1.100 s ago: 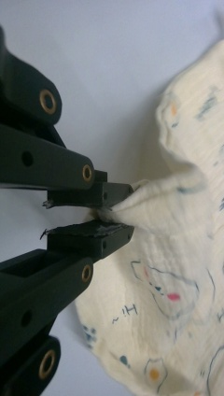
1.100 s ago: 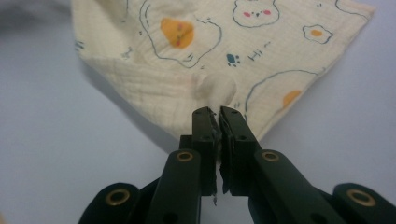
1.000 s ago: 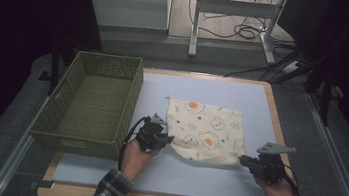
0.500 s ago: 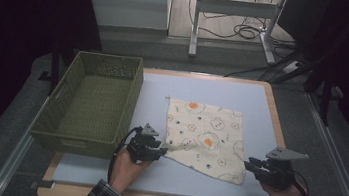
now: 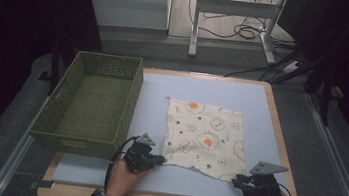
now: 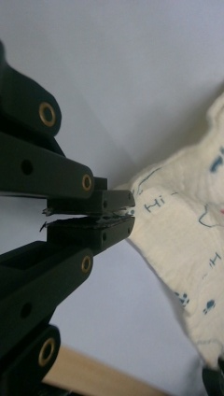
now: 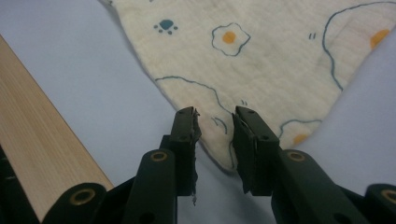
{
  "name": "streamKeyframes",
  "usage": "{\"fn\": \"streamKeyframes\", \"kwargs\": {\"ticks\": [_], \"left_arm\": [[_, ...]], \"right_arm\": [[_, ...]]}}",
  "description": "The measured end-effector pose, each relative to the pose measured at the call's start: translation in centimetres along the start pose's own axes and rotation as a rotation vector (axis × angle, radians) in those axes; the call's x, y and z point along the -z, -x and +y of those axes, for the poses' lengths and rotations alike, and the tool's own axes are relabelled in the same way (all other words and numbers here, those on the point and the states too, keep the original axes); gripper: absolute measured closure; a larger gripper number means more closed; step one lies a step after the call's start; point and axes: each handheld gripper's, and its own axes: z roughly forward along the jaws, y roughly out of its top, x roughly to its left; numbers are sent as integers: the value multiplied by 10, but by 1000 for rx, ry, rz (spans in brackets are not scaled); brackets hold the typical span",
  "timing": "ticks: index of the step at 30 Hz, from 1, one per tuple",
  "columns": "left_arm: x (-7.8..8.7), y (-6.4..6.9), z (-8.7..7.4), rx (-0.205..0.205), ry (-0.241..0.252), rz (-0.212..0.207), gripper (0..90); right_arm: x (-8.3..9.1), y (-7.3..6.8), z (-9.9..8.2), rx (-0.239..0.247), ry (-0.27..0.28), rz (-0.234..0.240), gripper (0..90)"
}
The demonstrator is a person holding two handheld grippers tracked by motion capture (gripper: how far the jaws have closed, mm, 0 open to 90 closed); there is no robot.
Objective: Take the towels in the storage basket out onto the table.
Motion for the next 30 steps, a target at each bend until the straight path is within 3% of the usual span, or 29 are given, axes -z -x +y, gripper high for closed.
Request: {"fn": "streamKeyframes", "kwargs": {"ticks": [2, 4, 6, 10, 14, 17, 20, 24, 28, 29, 30], "left_arm": [[5, 2, -5, 1, -1, -2, 861], [8, 2, -10, 2, 0, -5, 860], [9, 1, -14, 14, 1, -15, 860], [12, 6, -20, 5, -9, -25, 861], [19, 19, -36, -19, -13, -49, 850], [24, 23, -38, -44, 12, 14, 650], [24, 20, -32, -47, 39, 30, 636], [12, 13, -14, -66, 73, 87, 509], [-4, 3, 0, -72, 85, 115, 421], [-7, 1, 3, -79, 91, 120, 421], [-12, -3, 10, -83, 104, 136, 397]], "right_arm": [[0, 0, -3, 8, 18, 0, 722], [0, -2, -3, 24, 19, -35, 832], [1, -3, -3, 32, 13, -48, 879], [6, -9, -4, 43, -7, -30, 886], [19, -21, -17, 35, -20, 31, 879], [26, -22, -22, 2, 10, 65, 838], [29, -16, -19, -19, 32, 61, 783], [23, 0, -4, -48, 49, 60, 674], [8, 9, 10, -16, 44, -19, 541], [8, 9, 10, -16, 44, -19, 541], [3, 11, 14, -5, 42, -50, 518]]}}
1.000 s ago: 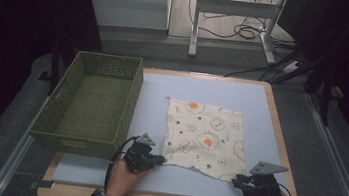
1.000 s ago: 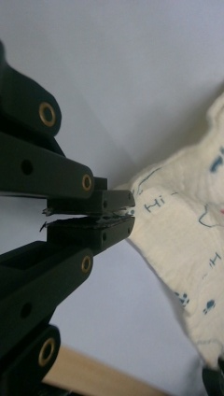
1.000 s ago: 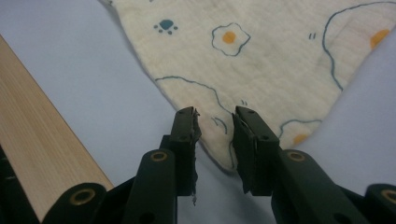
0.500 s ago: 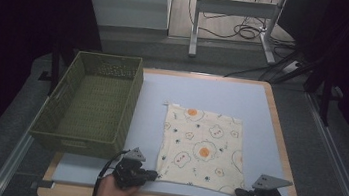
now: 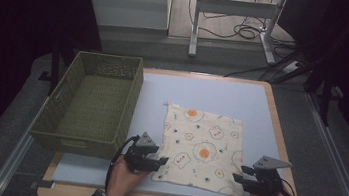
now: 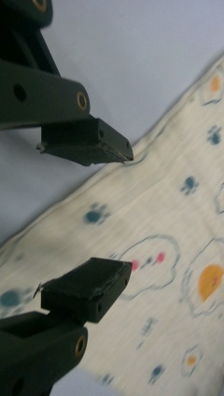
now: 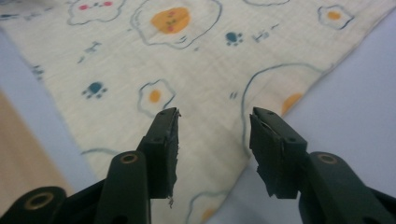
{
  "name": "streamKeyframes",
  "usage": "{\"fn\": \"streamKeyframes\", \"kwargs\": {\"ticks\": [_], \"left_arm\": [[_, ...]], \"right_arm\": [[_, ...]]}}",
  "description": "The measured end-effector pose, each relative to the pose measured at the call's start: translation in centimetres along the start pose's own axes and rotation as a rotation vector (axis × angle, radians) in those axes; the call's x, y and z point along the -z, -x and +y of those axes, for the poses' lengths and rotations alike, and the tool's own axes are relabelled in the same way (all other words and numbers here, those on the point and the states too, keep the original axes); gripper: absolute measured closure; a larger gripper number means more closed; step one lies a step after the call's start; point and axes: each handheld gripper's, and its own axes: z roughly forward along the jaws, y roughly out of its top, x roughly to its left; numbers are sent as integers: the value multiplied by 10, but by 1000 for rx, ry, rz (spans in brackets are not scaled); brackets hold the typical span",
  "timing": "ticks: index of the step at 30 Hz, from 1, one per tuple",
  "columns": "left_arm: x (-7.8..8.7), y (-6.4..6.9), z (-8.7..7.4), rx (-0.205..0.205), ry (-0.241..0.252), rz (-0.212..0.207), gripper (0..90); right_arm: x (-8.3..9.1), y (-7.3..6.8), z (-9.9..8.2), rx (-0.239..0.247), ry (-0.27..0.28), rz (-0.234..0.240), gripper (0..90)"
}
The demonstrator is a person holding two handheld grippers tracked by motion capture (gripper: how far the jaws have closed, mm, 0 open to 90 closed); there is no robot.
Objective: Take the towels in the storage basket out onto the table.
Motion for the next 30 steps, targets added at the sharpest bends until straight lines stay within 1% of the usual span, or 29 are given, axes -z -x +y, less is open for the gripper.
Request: {"fn": "streamKeyframes", "kwargs": {"ticks": [1, 2, 3, 5, 6, 7, 8, 9, 10, 11, 12, 13, 14, 15, 16, 17, 19, 21, 22, 24, 25, 26, 27, 30], "left_arm": [[0, 0, 0, 0, 0, 0, 390], [-5, -3, 7, -10, 7, 11, 381], [-5, -3, 7, -10, 7, 11, 370], [-10, -5, 15, -30, 6, 25, 367], [-14, -8, 22, -42, 5, 34, 350], [-14, -8, 22, -42, 5, 34, 350], [-16, -10, 26, -42, 5, 42, 350], [-18, -12, 29, -47, 8, 45, 350], [-20, -14, 33, -50, 10, 47, 350], [-22, -16, 37, -53, 11, 52, 350], [-24, -18, 41, -57, 14, 56, 350], [-26, -21, 45, -64, 14, 59, 350], [-29, -24, 50, -63, 16, 63, 350], [-31, -26, 53, -61, 16, 63, 351], [-36, -33, 61, -58, 12, 73, 354], [-36, -33, 61, -58, 12, 73, 355], [-41, -41, 66, -50, 8, 86, 360], [-46, -49, 72, -40, 9, 96, 363], [-48, -54, 74, -34, 9, 106, 374], [-52, -59, 77, -22, 16, 104, 387], [-55, -61, 78, -23, 12, 106, 398], [-57, -62, 79, -31, 9, 121, 403], [-59, -63, 80, -47, 9, 136, 413], [-63, -69, 82, -46, 13, 165, 434]], "right_arm": [[0, 0, 0, 0, 0, 0, 518], [-4, 3, 5, -7, 0, -7, 493], [-4, 3, 5, -7, 0, -7, 493], [-8, 7, 9, -19, 11, -37, 474], [-11, 16, 14, -58, 10, -29, 446], [-11, 16, 14, -58, 10, -29, 446], [-13, 20, 16, -78, 13, -28, 438], [-17, 28, 20, -94, 14, -20, 411], [-17, 28, 20, -94, 14, -20, 411], [-20, 32, 22, -103, 13, -26, 408], [-25, 39, 28, -115, 3, -23, 411], [-25, 39, 28, -115, 3, -23, 411], [-28, 42, 31, -124, -2, -17, 411], [-32, 46, 34, -123, -5, -26, 411], [-37, 49, 39, -117, -8, -46, 412], [-37, 49, 39, -117, -8, -46, 412], [-43, 53, 45, -110, -13, -72, 440], [-48, 59, 51, -112, -12, -71, 459], [-50, 61, 54, -114, -7, -79, 463], [-54, 67, 60, -99, -9, -109, 464], [-55, 68, 62, -95, -7, -120, 464], [-57, 70, 65, -85, 0, -130, 464], [-58, 72, 67, -87, 1, -139, 469], [-61, 76, 72, -76, 3, -160, 503]]}}
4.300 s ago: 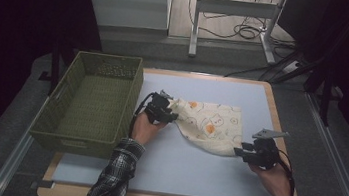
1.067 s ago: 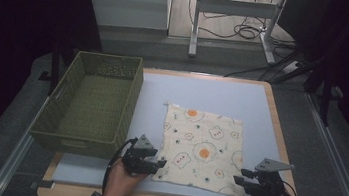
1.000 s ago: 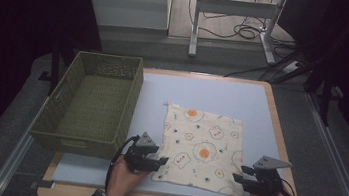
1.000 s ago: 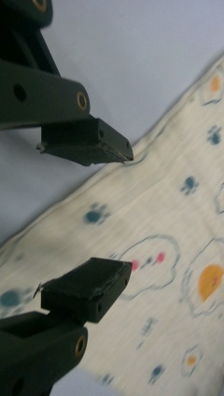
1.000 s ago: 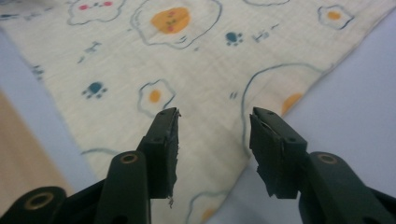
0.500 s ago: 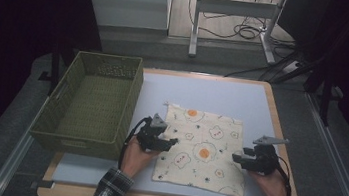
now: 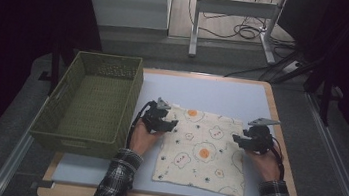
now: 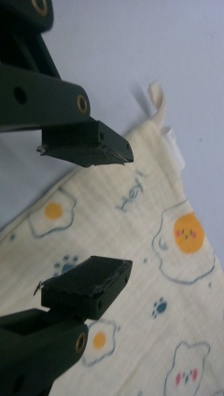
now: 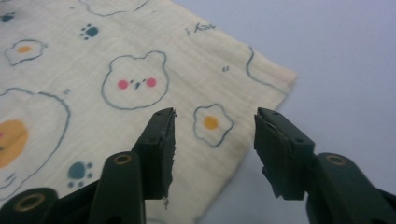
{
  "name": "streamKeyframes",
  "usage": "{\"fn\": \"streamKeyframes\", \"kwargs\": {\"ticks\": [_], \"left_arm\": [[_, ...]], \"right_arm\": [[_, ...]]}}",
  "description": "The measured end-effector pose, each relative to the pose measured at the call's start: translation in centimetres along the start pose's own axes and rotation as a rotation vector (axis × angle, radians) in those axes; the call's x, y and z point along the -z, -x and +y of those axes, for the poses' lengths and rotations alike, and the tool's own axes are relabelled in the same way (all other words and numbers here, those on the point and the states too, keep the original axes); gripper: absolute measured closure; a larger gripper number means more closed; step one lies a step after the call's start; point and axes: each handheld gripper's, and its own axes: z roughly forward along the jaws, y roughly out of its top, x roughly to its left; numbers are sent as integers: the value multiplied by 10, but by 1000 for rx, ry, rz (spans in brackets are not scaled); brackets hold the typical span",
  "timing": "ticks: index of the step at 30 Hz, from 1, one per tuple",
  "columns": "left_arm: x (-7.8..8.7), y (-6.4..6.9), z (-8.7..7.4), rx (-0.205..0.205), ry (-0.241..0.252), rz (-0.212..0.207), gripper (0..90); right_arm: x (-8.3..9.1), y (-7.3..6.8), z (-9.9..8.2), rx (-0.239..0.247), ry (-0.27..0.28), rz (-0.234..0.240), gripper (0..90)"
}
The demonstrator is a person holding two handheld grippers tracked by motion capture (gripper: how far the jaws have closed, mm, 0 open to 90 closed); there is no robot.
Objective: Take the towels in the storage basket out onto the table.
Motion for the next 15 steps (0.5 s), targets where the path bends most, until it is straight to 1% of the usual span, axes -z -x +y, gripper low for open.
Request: {"fn": "streamKeyframes", "kwargs": {"ticks": [2, 3, 6, 7, 8, 11, 12, 13, 15], "left_arm": [[-4, -5, 2, 11, 2, 6, 441], [-6, -7, 4, 12, 0, 11, 459], [-12, -12, 7, 22, -2, 21, 474], [-13, -13, 9, 17, -1, 28, 497], [-15, -14, 10, 17, -2, 37, 500], [-19, -17, 12, 25, 11, 41, 510], [-21, -20, 13, 35, 11, 39, 510], [-21, -20, 13, 35, 11, 39, 510], [-24, -22, 13, 34, 7, 48, 510]], "right_arm": [[-2, 3, 3, -9, 7, -16, 554], [-3, 6, 4, -23, 16, -23, 579], [-7, 17, 7, -90, 42, -13, 609], [-9, 20, 8, -105, 48, -6, 621], [-12, 22, 9, -108, 52, -10, 624], [-20, 26, 12, -102, 40, -33, 638], [-25, 28, 14, -95, 29, -55, 639], [-25, 28, 14, -95, 29, -55, 639], [-30, 30, 15, -96, 19, -60, 638]]}}
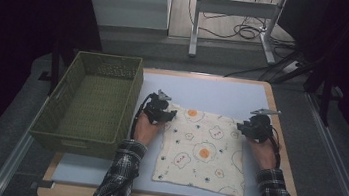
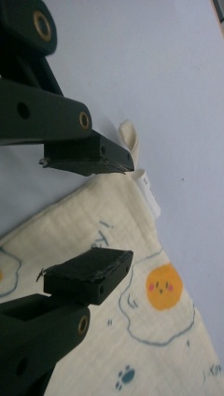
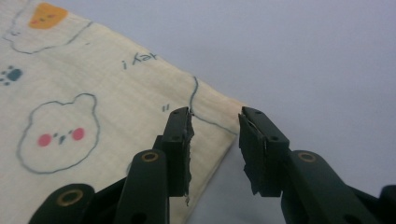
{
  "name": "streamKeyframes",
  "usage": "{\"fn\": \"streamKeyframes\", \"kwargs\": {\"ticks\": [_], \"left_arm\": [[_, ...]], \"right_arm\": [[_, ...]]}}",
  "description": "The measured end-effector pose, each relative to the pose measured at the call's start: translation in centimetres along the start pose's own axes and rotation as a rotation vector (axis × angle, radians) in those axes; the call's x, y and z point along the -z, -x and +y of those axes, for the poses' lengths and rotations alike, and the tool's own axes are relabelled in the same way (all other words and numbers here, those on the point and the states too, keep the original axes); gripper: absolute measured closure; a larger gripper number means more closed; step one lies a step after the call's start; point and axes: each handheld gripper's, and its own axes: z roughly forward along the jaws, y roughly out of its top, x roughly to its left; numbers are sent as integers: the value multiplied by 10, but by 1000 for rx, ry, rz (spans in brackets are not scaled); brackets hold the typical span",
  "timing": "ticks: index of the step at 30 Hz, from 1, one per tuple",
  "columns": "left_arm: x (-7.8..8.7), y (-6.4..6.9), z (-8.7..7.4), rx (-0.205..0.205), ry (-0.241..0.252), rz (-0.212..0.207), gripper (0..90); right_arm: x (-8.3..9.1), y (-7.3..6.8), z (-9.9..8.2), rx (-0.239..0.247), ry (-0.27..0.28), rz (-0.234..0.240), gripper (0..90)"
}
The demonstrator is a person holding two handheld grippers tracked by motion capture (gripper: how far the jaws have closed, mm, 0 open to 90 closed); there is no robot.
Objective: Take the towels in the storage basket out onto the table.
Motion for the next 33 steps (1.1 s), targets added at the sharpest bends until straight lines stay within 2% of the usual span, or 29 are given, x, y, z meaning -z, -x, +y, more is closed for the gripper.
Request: {"fn": "streamKeyframes", "kwargs": {"ticks": [2, 8, 14, 16, 19, 21, 22, 23, 24, 26, 28, 31, 32, 33], "left_arm": [[-4, -4, -2, 5, -3, 10, 506], [-11, -10, -6, 29, -2, 22, 487], [-16, -12, -4, 35, -13, 29, 469], [-16, -12, -3, 33, -16, 23, 470], [-16, -11, -3, 44, -16, -22, 596], [-15, -9, -3, 53, -19, -46, 719], [-15, -9, -3, 53, -19, -46, 772], [-14, -8, -3, 45, -22, -48, 772], [-14, -7, -3, 36, -24, -58, 857], [-12, -4, -2, 24, -25, -47, 871], [-9, -5, -1, 36, -13, -57, 876], [3, -5, 2, 43, 12, -60, 877], [7, -5, 3, 37, 14, -55, 878], [11, -3, 3, 37, 20, -55, 878]], "right_arm": [[-7, 1, 3, 22, -17, -18, 633], [-17, 3, 9, 23, -32, -38, 625], [-21, 4, 14, 45, -54, -48, 621], [-21, 5, 15, 35, -61, -42, 641], [-20, 5, 15, 8, -65, -11, 760], [-19, 1, 15, 13, -79, -5, 851], [-19, 1, 15, 13, -79, -5, 851], [-19, -1, 16, 26, -84, -10, 857], [-18, -2, 16, 33, -86, -19, 862], [-17, -3, 16, 37, -85, -18, 865], [-14, -4, 17, 42, -75, -17, 865], [-5, -4, 19, 49, -46, 6, 865], [3, -5, 21, 56, -25, 14, 864], [3, -5, 21, 56, -25, 14, 864]]}}
